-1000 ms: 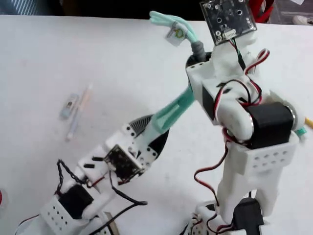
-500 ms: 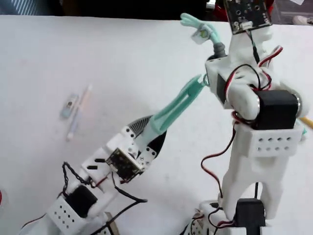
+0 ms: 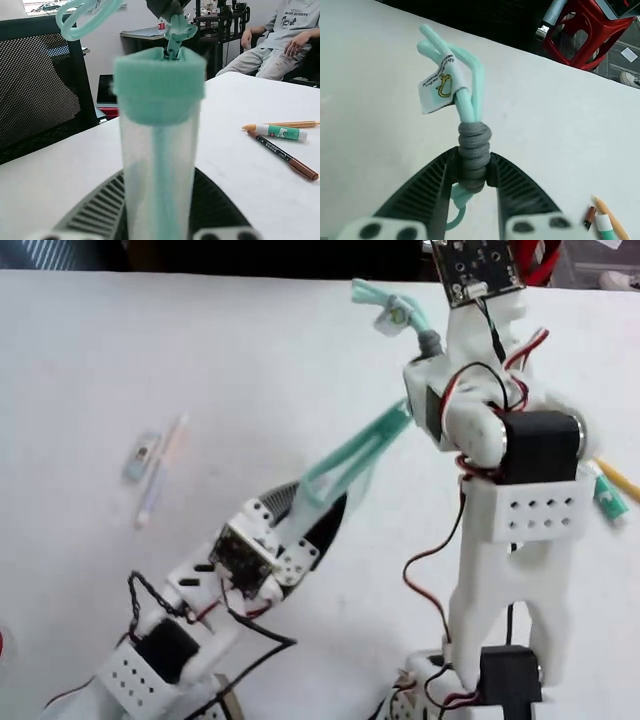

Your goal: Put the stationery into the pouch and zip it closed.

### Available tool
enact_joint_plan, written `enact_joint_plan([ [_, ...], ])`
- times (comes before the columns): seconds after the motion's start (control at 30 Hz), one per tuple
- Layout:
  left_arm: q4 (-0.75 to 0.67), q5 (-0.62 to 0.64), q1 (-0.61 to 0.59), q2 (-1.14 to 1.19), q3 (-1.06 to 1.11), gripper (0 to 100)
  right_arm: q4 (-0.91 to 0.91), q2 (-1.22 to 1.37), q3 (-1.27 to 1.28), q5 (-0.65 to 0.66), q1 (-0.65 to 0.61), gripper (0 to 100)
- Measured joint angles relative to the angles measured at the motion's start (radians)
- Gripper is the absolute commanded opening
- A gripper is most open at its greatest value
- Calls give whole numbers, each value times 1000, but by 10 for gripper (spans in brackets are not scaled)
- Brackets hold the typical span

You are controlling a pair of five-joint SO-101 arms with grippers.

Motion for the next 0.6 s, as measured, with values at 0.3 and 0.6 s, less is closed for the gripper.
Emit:
enact_joint_plan([
  [0.3,-2,0,0,-20,21,72,-40,0,68,0,11,20],
  [0.6,-2,0,0,-20,21,72,-92,0,68,0,31,20],
])
